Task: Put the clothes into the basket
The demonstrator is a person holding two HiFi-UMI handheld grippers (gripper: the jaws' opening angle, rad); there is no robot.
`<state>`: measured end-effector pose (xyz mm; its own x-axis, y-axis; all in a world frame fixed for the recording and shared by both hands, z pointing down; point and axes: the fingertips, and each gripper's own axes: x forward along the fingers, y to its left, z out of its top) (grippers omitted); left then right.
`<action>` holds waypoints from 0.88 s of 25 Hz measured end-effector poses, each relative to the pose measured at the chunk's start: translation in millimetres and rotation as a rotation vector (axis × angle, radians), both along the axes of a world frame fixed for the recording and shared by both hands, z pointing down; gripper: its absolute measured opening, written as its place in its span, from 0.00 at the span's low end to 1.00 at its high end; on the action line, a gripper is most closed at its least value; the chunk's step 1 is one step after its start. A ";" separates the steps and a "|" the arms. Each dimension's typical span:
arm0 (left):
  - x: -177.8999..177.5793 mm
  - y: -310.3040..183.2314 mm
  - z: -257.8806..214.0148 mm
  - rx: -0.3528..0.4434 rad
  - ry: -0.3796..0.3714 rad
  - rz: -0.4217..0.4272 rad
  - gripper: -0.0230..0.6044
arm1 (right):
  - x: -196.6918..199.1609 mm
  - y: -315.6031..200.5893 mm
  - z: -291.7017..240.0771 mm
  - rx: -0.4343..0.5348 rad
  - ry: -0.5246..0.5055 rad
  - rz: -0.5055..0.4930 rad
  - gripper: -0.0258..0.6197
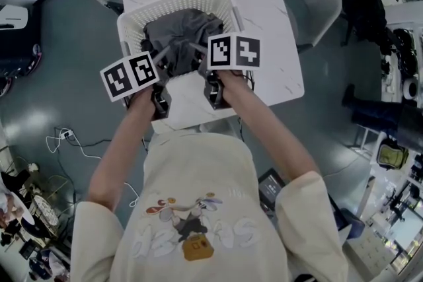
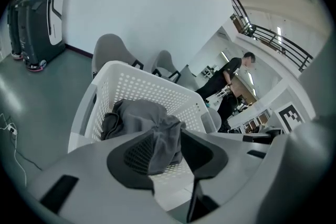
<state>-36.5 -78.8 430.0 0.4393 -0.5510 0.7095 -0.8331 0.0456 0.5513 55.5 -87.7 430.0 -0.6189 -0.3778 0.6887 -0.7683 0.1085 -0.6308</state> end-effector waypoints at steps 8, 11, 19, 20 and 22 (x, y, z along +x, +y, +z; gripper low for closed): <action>3.0 21.0 -5.6 0.013 -0.007 0.002 0.07 | -1.8 20.6 -9.7 0.030 -0.018 -0.009 0.12; 4.3 30.8 -16.6 0.053 -0.029 0.013 0.05 | -3.4 28.8 -21.8 0.086 -0.008 -0.027 0.10; 18.6 61.9 -45.2 0.254 -0.204 0.106 0.05 | 3.4 51.5 -50.1 0.339 0.114 -0.063 0.07; 21.1 66.2 -49.8 0.277 -0.217 0.107 0.05 | 5.6 54.0 -53.4 0.375 0.130 -0.057 0.06; 25.8 74.0 -58.5 0.327 -0.242 0.105 0.05 | 10.4 59.8 -58.9 0.446 0.157 -0.043 0.05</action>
<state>-10.7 -4.8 371.5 0.3478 -0.7254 0.5939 -0.9309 -0.1920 0.3107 65.9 -28.0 371.2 -0.5417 -0.6341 0.5518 -0.8396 0.3761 -0.3921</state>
